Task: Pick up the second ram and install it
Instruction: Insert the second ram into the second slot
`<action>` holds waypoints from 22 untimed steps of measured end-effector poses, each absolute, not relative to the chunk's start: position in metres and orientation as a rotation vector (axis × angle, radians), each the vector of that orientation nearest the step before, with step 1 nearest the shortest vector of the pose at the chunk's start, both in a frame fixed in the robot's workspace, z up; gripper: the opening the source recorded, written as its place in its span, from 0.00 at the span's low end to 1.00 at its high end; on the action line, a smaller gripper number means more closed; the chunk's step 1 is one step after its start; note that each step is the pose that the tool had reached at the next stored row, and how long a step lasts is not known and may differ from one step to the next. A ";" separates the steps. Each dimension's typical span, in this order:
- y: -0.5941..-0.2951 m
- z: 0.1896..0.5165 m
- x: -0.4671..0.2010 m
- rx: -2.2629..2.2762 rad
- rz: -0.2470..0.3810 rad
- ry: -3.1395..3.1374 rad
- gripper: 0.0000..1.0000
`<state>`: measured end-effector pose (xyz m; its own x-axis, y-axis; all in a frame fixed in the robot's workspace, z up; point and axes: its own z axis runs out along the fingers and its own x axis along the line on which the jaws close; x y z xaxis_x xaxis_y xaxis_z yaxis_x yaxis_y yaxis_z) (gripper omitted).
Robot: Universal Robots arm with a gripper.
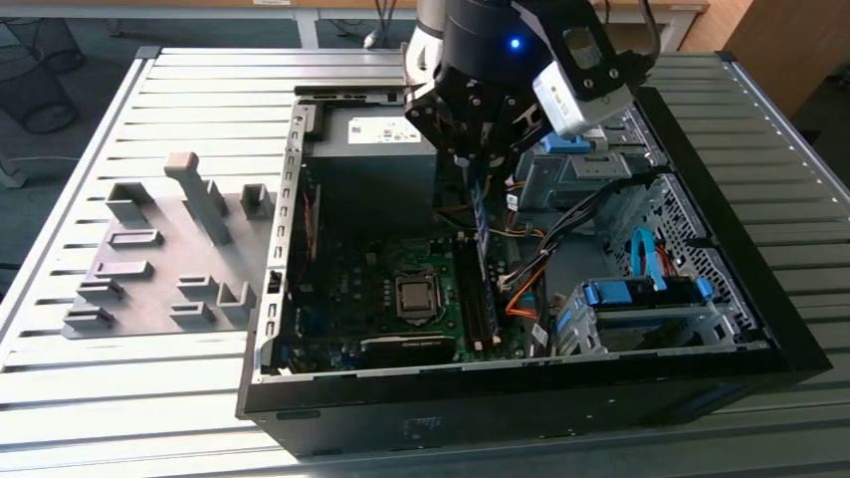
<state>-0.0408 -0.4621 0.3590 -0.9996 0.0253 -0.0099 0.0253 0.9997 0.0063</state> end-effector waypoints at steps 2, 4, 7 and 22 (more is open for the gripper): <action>-0.462 0.356 -0.041 0.036 0.009 3.131 0.14; -0.462 0.353 -0.040 0.024 0.008 3.132 0.14; -0.463 0.352 -0.040 0.018 0.008 3.132 0.14; -0.463 0.350 -0.040 -0.012 0.009 3.133 0.14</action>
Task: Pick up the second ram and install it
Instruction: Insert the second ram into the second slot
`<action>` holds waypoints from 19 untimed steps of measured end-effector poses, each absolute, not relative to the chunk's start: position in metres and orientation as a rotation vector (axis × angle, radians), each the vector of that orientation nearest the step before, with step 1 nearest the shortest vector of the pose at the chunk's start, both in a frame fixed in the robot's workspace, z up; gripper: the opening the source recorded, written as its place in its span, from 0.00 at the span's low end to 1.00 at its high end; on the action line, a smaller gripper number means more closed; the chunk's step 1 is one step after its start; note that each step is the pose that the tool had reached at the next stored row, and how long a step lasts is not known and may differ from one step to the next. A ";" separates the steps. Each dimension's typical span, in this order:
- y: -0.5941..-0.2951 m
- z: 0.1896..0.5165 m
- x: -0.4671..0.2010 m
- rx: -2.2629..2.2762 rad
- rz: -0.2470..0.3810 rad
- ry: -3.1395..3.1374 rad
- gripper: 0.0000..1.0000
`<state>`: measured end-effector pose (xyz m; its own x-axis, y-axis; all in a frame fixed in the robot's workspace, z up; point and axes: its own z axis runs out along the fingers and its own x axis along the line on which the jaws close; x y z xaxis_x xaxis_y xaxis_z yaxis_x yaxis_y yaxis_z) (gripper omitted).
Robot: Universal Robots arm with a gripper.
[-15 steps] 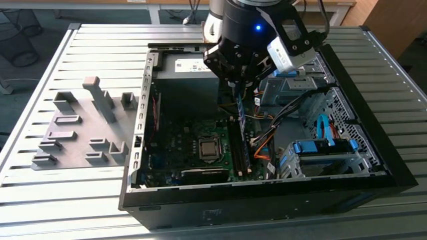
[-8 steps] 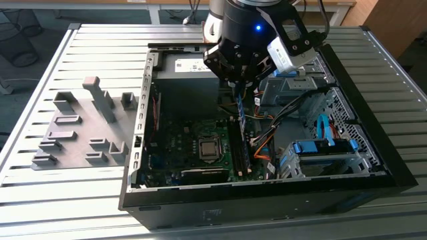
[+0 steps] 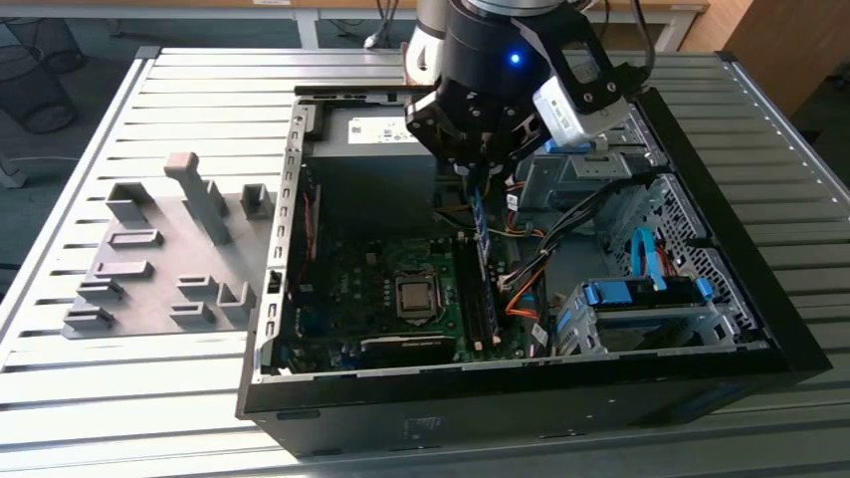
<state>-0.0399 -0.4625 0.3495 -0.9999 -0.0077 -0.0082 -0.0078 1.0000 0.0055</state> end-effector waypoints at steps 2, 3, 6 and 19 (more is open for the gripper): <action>-0.463 0.346 -0.038 -0.023 0.009 3.137 0.14; -0.463 0.344 -0.037 -0.023 0.008 3.138 0.14; -0.463 0.340 -0.034 -0.023 0.009 3.141 0.14; -0.470 0.318 -0.034 -0.023 0.009 3.149 0.14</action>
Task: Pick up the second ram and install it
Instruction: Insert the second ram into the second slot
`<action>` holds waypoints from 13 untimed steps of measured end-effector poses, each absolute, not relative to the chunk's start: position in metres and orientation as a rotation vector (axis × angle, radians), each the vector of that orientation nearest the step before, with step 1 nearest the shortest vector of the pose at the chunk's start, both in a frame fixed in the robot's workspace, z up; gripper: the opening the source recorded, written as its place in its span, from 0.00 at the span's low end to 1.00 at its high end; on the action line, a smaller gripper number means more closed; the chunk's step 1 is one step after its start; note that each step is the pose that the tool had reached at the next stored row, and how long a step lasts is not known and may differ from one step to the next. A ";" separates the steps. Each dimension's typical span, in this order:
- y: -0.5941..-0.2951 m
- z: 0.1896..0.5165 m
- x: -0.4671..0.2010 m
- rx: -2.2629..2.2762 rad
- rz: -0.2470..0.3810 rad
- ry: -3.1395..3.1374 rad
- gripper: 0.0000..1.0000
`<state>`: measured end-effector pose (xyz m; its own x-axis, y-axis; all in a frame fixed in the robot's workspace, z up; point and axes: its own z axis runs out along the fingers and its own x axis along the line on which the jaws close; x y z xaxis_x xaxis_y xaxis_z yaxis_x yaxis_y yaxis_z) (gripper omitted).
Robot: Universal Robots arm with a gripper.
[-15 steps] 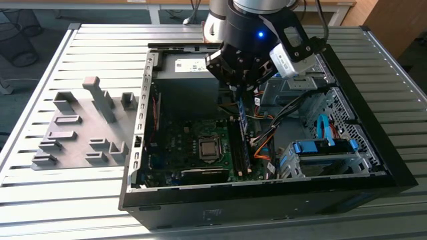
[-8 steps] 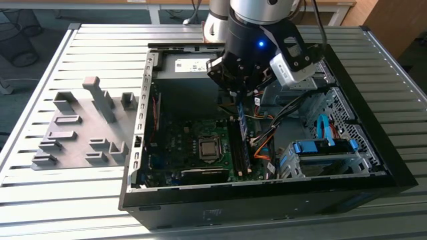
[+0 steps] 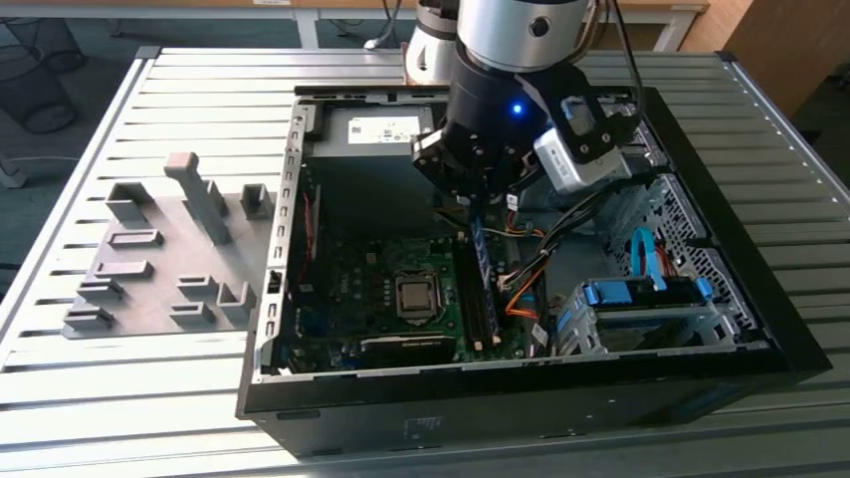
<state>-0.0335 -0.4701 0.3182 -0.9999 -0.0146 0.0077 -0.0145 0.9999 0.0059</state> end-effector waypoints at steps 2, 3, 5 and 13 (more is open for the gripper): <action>-0.470 0.315 -0.034 0.022 -0.009 -3.133 0.14; -0.470 0.313 -0.033 0.022 -0.009 -3.133 0.14; -0.471 0.309 -0.033 0.022 -0.009 -3.133 0.14; -0.471 0.297 -0.030 0.007 -0.009 -3.133 0.14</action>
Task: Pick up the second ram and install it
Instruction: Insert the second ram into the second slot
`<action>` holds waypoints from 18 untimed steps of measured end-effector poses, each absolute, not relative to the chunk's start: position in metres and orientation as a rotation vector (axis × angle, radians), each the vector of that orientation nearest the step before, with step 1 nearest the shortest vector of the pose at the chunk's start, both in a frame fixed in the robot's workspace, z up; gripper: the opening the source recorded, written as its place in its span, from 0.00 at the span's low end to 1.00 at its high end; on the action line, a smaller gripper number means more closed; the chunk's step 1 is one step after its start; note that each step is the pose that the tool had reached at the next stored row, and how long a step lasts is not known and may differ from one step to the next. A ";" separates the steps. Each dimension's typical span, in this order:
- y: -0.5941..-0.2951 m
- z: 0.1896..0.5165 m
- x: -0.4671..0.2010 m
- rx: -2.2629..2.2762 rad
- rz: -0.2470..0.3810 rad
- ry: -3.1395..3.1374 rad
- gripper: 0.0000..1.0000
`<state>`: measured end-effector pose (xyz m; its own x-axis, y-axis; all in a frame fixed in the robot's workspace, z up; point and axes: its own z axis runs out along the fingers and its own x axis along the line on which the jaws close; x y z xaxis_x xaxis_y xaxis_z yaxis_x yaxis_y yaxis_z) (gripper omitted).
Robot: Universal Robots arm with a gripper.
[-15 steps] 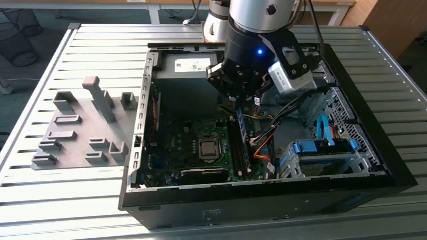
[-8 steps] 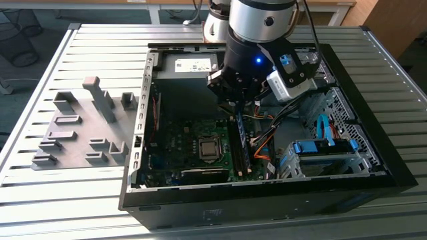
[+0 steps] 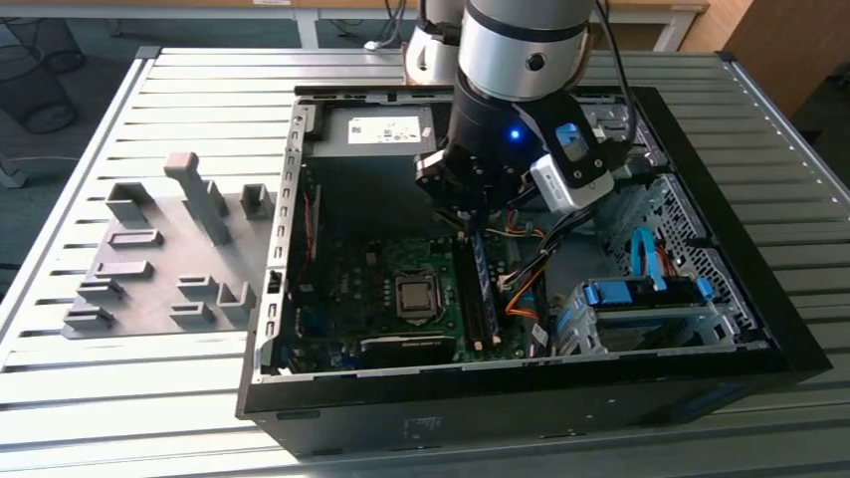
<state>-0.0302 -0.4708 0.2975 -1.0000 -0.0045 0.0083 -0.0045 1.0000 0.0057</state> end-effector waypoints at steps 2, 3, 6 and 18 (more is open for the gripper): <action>-0.471 0.297 -0.030 0.004 -0.009 -3.133 0.14; -0.471 0.297 -0.030 0.004 -0.009 -3.133 0.14; -0.471 0.297 -0.030 0.003 -0.009 -3.133 0.14; -0.471 0.294 -0.030 0.002 -0.009 -3.133 0.14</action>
